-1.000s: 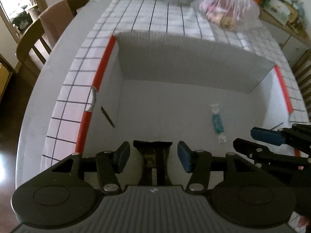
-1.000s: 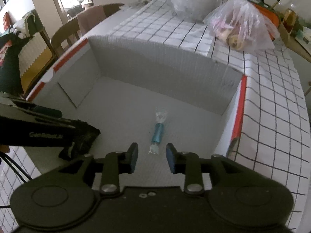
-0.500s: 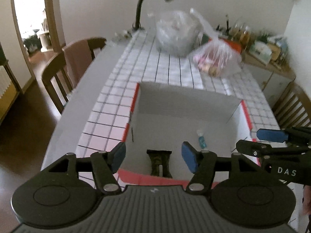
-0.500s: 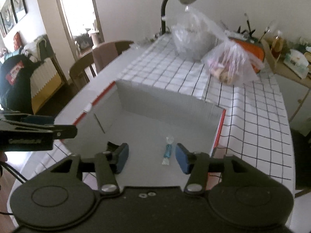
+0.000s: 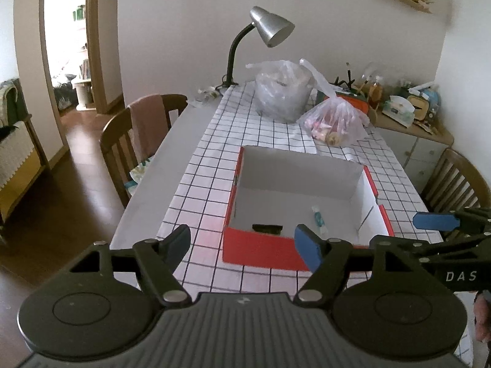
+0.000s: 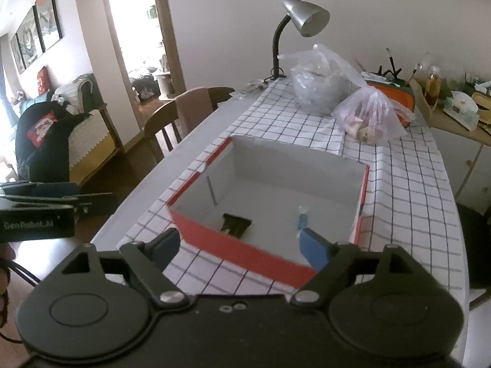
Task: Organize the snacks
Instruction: 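Withdraw both tools from the box back toward the snack pile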
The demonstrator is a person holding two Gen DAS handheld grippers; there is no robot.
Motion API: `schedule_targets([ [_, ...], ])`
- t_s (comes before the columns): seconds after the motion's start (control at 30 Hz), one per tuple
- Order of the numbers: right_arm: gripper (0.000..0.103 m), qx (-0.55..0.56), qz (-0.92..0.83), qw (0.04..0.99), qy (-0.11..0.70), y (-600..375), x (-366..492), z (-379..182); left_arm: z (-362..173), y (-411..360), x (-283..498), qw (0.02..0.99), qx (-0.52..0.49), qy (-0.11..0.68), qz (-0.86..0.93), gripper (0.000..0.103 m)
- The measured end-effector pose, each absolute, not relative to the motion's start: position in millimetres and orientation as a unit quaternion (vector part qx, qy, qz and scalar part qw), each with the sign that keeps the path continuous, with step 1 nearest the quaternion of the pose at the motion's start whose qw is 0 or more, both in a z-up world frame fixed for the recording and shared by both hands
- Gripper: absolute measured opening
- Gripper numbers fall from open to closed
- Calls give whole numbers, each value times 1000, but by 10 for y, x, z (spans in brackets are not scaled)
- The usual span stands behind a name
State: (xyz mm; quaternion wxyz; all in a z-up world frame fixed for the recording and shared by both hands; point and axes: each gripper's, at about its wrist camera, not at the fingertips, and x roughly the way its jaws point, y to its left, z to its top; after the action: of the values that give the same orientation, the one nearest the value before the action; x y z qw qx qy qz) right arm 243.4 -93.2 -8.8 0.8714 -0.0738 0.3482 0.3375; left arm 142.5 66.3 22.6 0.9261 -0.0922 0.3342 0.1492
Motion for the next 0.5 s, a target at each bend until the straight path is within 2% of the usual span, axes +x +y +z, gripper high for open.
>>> schedule_targets([
  [0.17, 96, -67, 331, 877, 341, -984, 2194, -69, 192, 649, 1152, 928, -94, 330, 147, 77],
  [0.4, 101, -55, 314, 888, 333, -1131, 1883, -80, 151, 729, 926, 931, -102, 324, 137, 78],
  [0.5, 102, -56, 297, 895, 329, -1213, 1774, -112, 120, 699, 872, 933, -101, 324, 120, 82],
])
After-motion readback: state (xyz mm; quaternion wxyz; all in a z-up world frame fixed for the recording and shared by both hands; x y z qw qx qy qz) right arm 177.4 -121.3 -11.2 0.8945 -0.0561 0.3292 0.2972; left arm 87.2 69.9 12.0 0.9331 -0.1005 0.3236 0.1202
